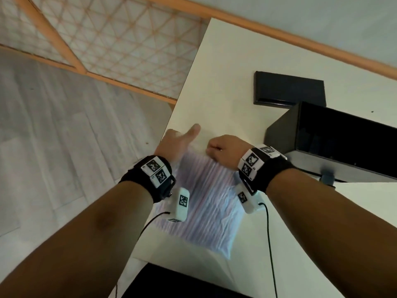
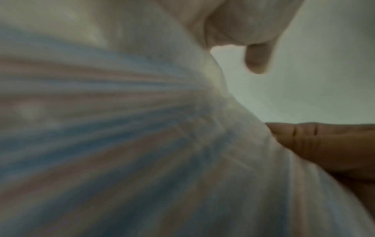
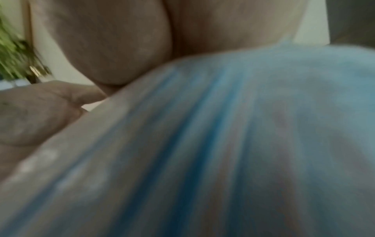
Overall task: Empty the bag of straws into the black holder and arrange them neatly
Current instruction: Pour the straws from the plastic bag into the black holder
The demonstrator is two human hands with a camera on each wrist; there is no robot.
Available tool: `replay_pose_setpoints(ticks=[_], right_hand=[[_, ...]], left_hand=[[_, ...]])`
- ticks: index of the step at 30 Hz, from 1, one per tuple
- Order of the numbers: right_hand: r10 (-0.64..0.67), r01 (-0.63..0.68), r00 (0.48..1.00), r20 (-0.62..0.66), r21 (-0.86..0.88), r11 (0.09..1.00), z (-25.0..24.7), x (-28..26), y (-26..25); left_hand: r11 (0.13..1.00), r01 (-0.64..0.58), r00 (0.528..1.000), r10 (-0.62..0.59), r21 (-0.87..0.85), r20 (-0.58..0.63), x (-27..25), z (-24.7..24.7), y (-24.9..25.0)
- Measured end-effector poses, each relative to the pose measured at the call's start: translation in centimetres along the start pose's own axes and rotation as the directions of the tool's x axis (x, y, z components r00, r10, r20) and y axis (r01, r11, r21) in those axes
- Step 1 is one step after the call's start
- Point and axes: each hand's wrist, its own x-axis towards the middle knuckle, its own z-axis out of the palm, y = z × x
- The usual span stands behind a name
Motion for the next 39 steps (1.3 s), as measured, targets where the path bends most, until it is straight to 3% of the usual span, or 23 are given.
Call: replay_pose_setpoints(ticks=[2,3,8,15,17,19,21,26,29,32,34,36,39], right_hand=[[-0.034,0.034,0.998,-0.052,0.009,0.999,-0.7,-0.9,-1.1],[-0.043,0.043,0.997,-0.065,0.001,0.999,-1.0,-1.3,-1.5],[-0.025,0.022,0.989,-0.149,-0.024,0.999,-2.4,-4.5,-1.5],[0.116,-0.121,0.96,-0.255,-0.004,0.993,-3.2,-12.2,1.9],[0.156,-0.151,0.927,-0.341,0.041,0.988,-3.8,-14.3,2.7],[0.211,-0.185,0.89,-0.405,0.104,0.977,-4.3,-16.1,3.3],[0.288,-0.204,0.884,-0.367,0.252,0.946,-4.5,-17.4,3.6],[0.433,-0.128,0.842,-0.322,0.66,0.741,-4.4,-18.5,4.6],[0.468,-0.077,0.848,-0.249,0.815,0.574,-4.4,-18.5,4.2],[0.443,-0.035,0.875,-0.197,0.885,0.463,-4.4,-17.9,2.6],[0.41,0.019,0.888,-0.209,0.907,0.421,-4.9,-17.0,1.5],[0.374,0.062,0.895,-0.242,0.899,0.433,-5.4,-15.9,0.7],[0.292,0.097,0.927,-0.235,0.903,0.419,-6.6,-14.5,-0.6]], left_hand=[[0.99,-0.005,0.983,0.031,-0.138,0.183,-0.9,0.3,0.2],[0.989,-0.032,0.974,0.064,-0.145,0.219,-1.3,0.4,0.3],[0.976,-0.214,0.972,0.217,-0.043,0.087,-2.1,0.7,1.9],[0.944,-0.326,0.945,0.325,0.051,0.033,-3.8,2.5,4.8],[0.935,-0.352,0.936,0.352,0.048,0.006,-4.5,3.6,6.1],[0.929,-0.369,0.928,0.37,0.042,-0.036,-5.1,4.1,7.1],[0.912,-0.409,0.912,0.41,0.029,-0.034,-5.8,4.3,7.9],[0.858,-0.514,0.851,0.509,-0.004,-0.13,-6.7,4.3,8.9],[0.868,-0.488,0.859,0.46,-0.088,-0.222,-7.4,4.5,8.7],[0.914,-0.345,0.906,0.266,-0.212,-0.329,-8.5,4.5,9.1],[0.987,-0.147,0.94,0.12,-0.062,-0.32,-9.0,4.0,9.5],[0.985,0.008,0.955,0.043,0.173,-0.292,-9.6,3.2,9.8],[0.987,-0.06,0.951,0.102,0.151,-0.293,-10.3,2.0,10.4]])
